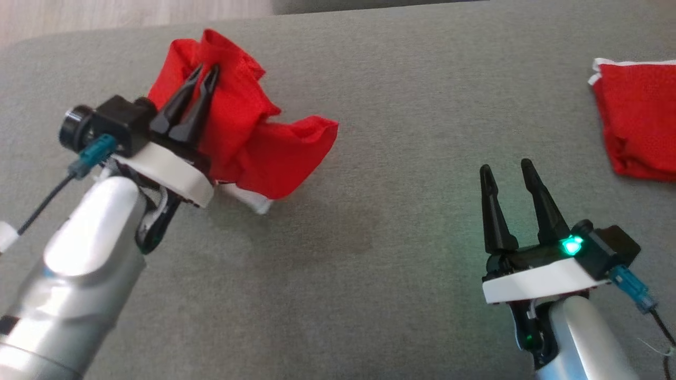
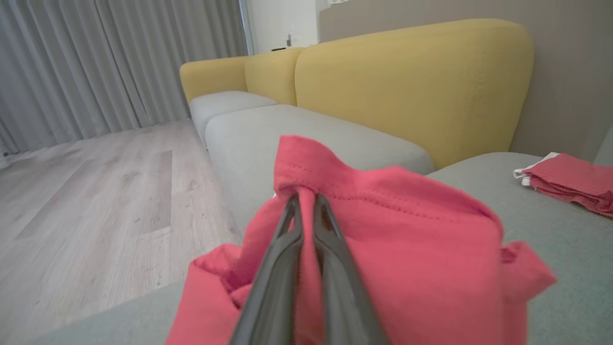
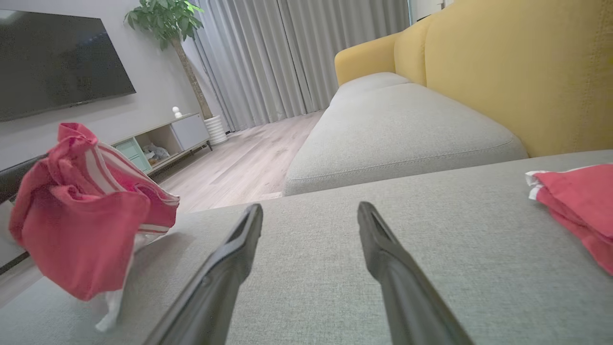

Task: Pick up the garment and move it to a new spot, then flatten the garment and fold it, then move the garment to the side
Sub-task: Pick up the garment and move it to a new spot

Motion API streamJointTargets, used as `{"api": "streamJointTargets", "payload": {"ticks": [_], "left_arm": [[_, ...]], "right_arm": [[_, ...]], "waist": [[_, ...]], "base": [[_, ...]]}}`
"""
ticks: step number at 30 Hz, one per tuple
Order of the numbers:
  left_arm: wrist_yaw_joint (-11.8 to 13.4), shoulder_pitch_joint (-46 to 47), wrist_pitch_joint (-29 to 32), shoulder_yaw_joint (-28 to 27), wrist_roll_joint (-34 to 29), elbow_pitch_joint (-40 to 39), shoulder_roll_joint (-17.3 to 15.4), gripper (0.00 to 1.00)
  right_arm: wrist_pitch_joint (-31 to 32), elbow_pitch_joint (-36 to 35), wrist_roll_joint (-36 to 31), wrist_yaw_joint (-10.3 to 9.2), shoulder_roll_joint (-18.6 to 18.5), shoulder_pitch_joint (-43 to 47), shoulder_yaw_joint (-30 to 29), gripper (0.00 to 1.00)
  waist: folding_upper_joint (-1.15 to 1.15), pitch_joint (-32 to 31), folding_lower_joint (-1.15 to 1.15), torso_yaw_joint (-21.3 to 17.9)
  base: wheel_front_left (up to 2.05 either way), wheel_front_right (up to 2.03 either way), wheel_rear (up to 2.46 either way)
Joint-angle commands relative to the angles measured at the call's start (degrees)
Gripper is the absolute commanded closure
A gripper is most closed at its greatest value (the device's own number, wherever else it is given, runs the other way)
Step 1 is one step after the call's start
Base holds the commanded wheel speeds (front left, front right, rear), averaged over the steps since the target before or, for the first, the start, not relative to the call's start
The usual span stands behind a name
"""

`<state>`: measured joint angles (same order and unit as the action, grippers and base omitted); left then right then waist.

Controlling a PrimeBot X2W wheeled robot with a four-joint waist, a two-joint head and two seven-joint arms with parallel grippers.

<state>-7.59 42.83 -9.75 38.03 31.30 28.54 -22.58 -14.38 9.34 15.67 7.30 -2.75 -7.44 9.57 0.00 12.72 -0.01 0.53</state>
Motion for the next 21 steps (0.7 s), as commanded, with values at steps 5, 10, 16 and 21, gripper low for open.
{"api": "streamJointTargets", "payload": {"ticks": [5, 10, 16, 21], "left_arm": [[0.24, 3.84, 1.96, -1.72, 0.33, -5.31, -3.31, 1.0], [0.64, 6.17, 5.66, -0.56, -0.41, -8.46, -3.43, 1.0], [0.45, 11.85, 9.54, 1.83, -1.78, -8.47, -2.51, 1.0], [0.19, 19.36, 10.95, 4.75, -2.41, -4.52, -1.52, 1.0]], "right_arm": [[-0.62, -2.42, 1.39, 0.19, -0.12, -0.47, 1.95, 0.0], [-0.62, -3.63, 3.07, 0.19, -0.12, -1.54, 3.13, 0.0], [-0.62, -5.23, 5.42, 0.19, -0.12, -3.56, 5.09, 0.0], [-0.62, -6.17, 7.1, 0.19, -0.12, -5.01, 6.44, 0.0]], "waist": [[0.0, 0.37, 0.01, -3.7], [0.0, 3.13, 0.01, -8.1], [0.0, 7.08, 0.01, -14.19], [0.0, 9.98, 0.01, -18.59]], "base": [[0.0, 0.0, 0.0], [0.0, 0.0, 0.0], [0.0, 0.0, 0.0], [0.0, 0.0, 0.0]]}}
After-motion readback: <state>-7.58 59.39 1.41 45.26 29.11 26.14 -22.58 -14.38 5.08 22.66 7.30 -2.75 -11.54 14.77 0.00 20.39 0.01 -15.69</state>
